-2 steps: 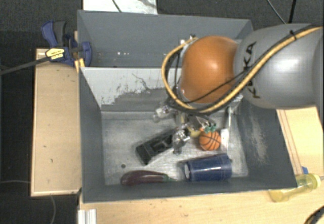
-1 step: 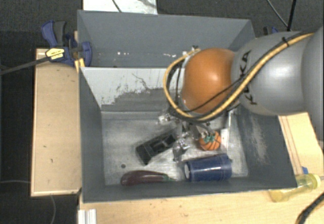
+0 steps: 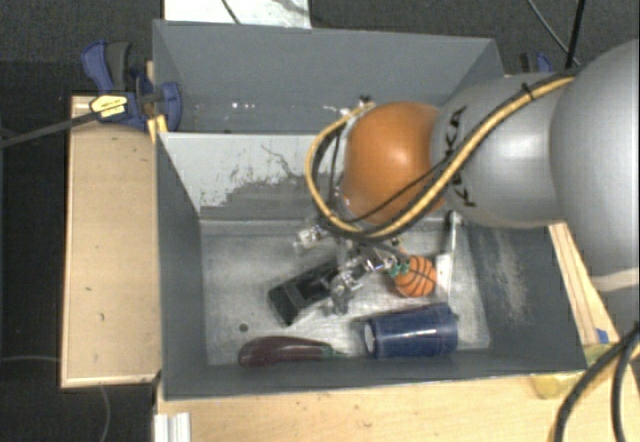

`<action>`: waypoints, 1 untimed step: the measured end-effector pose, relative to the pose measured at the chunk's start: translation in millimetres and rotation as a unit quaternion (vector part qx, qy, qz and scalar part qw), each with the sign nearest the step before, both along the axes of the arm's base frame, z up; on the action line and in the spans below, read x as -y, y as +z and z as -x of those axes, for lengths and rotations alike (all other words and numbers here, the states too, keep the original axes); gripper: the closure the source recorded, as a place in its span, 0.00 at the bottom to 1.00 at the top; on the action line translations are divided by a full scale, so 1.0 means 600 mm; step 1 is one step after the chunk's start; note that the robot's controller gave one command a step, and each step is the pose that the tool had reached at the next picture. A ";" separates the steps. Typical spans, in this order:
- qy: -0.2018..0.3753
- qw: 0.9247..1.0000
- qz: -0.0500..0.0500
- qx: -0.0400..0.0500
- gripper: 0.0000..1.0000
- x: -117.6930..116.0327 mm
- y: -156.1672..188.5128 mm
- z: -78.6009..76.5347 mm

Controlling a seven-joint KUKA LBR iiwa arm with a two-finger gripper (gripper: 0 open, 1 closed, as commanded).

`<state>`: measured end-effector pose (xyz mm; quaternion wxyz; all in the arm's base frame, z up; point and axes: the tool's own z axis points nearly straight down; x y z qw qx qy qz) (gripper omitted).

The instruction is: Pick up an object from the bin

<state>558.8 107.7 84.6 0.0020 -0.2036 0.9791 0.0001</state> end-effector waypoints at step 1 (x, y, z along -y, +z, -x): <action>-0.030 0.999 0.004 -0.016 1.00 0.016 -0.016 0.004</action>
Offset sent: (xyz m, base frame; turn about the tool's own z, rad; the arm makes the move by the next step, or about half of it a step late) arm 0.0000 0.0000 0.0000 0.0000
